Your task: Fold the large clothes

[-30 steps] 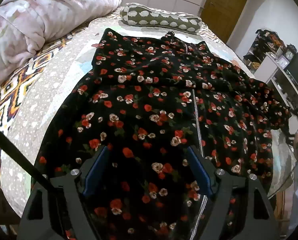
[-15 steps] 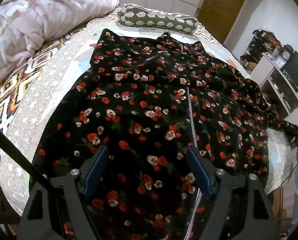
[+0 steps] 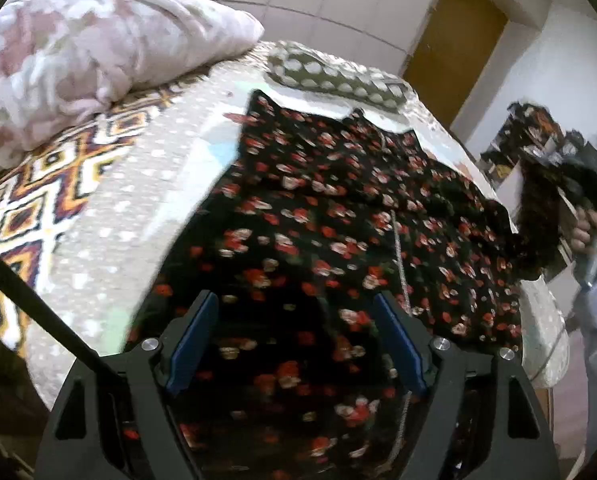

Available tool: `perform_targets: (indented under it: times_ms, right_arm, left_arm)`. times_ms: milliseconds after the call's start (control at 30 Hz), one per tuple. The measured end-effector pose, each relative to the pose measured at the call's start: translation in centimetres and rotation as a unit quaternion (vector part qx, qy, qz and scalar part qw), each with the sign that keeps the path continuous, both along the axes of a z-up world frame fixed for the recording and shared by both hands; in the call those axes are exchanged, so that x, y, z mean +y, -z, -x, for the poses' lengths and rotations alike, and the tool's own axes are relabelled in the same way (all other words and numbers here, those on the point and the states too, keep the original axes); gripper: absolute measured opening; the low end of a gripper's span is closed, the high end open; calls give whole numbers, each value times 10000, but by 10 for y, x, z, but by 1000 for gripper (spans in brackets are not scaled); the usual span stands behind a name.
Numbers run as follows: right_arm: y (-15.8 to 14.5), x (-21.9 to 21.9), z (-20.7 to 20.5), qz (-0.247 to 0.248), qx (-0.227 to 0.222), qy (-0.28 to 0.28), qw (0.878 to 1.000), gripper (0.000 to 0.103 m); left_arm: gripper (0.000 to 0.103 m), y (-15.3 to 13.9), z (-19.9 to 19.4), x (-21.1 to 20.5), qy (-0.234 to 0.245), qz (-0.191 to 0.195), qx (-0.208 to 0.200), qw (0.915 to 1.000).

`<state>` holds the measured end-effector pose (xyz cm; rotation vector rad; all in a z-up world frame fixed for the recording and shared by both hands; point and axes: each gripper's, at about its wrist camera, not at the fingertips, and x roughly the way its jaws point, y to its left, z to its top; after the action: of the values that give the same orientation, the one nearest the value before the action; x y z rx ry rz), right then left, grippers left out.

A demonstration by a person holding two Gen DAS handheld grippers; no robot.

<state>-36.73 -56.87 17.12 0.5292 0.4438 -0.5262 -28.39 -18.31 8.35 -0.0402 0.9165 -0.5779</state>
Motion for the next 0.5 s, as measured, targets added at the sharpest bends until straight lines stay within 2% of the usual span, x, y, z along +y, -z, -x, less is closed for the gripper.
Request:
perform_targets:
  times_ms: [67,167,267,300,367,467,500]
  right_arm:
    - [5,49,-63,250,274,-573,9977,7]
    - [25,130,-146,633,709,-1368,9860,7]
    - [68,201,-209,1087,1238,-2092,9639,7]
    - [87,212,-230,1186,1440,-2293,9553,7]
    - [121,249,-254,1391,1871,-2611,9367,8]
    - [158,274,-267,1867,2269,-2879,9115,27]
    - [165,283,-272,2060,2338,-2927,9040,41]
  left_arm:
    - [78,-1,-3,17,-106,68,-29,9999]
    - [78,3,-8,44,-289,184,-22,9994]
    - [78,8,-13,71,-492,254,16,9985]
    - [78,10,-15,81,-579,260,17,9980]
    - [78,13,-19,95,-700,261,16,9972]
    - [78,17,-22,115,-833,308,17,9960]
    - [78,18,-23,119,-842,323,13,9959]
